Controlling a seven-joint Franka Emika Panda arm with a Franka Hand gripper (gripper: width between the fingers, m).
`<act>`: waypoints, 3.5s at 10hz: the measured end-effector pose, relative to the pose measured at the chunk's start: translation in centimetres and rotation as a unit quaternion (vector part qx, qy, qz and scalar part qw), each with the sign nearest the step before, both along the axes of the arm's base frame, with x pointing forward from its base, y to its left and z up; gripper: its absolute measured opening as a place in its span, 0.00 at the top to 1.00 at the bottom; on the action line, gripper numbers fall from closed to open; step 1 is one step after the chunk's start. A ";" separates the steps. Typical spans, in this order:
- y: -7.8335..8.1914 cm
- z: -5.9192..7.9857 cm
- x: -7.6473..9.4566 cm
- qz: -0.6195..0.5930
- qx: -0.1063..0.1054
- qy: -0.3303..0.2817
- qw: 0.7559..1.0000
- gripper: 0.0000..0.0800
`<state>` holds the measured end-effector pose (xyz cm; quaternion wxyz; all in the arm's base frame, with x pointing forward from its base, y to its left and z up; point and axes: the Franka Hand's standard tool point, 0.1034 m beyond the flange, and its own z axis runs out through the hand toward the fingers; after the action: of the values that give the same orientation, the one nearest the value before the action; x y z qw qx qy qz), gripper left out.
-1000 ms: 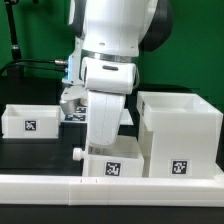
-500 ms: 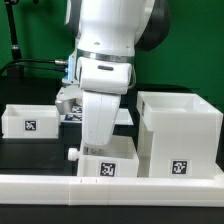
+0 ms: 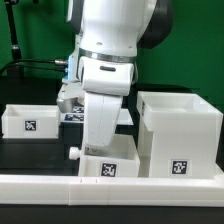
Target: Assemble drawer
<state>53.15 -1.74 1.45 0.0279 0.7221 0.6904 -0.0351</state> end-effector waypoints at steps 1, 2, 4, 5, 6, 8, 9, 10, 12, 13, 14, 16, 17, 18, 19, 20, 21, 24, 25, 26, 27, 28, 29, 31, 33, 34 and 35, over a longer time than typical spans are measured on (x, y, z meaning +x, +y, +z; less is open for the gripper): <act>-0.1 0.0 0.0 -0.001 -0.002 0.006 1.000 0.94; -0.1 -0.1 -0.1 -0.001 -0.002 0.007 1.000 0.94; -0.1 -0.1 -0.1 -0.001 -0.002 0.007 1.000 0.94; 0.0 -0.1 -0.1 -0.001 -0.001 0.008 1.000 0.94; 0.0 0.0 0.0 0.004 0.001 0.002 1.000 0.94; -1.1 0.3 -0.1 0.008 0.006 -0.018 1.000 0.94; -1.1 0.2 -0.1 0.008 0.006 -0.017 1.000 0.94; -1.2 0.2 -0.1 0.009 0.006 -0.017 1.000 0.94; -2.2 0.1 -0.2 0.016 0.012 -0.016 1.000 0.94; -1.6 0.1 -0.2 0.012 0.013 -0.016 1.000 0.94; -1.3 0.0 -0.2 0.015 0.014 -0.015 1.000 0.94; -1.1 0.0 -0.3 0.008 0.014 -0.015 1.000 0.94; -1.2 0.0 -0.3 0.007 0.014 -0.015 1.000 0.94; -1.2 0.0 -0.3 0.006 0.014 -0.015 1.000 0.94; -1.1 0.0 -0.3 0.007 0.014 -0.015 1.000 0.94; -0.4 0.0 -0.2 0.011 0.015 -0.016 1.000 0.94; 0.0 0.1 -0.1 0.011 0.014 -0.012 1.000 0.94; 0.8 0.3 0.3 0.002 0.013 -0.011 1.000 0.94; 0.7 0.3 0.3 0.001 0.013 -0.010 1.000 0.94; 0.7 0.3 0.3 0.001 0.013 -0.010 1.000 0.94; 0.7 0.3 0.2 0.001 0.012 -0.010 1.000 0.94; 0.7 0.3 0.2 0.001 0.013 -0.010 1.000 0.94; 0.8 0.3 0.2 0.002 0.012 -0.008 1.000 0.94; 1.1 0.4 0.3 0.011 0.011 0.003 1.000 0.94; 1.3 0.3 0.0 0.022 0.010 0.010 1.000 0.94; 1.2 0.3 0.0 0.021 0.010 0.010 1.000 0.94; 1.2 0.3 0.0 0.021 0.010 0.010 1.000 0.94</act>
Offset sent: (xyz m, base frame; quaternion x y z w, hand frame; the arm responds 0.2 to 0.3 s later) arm 0.0000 0.0000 0.0000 0.0000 0.0000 0.0000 1.0000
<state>53.13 -0.56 1.76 0.0142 0.7075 0.7057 -0.0346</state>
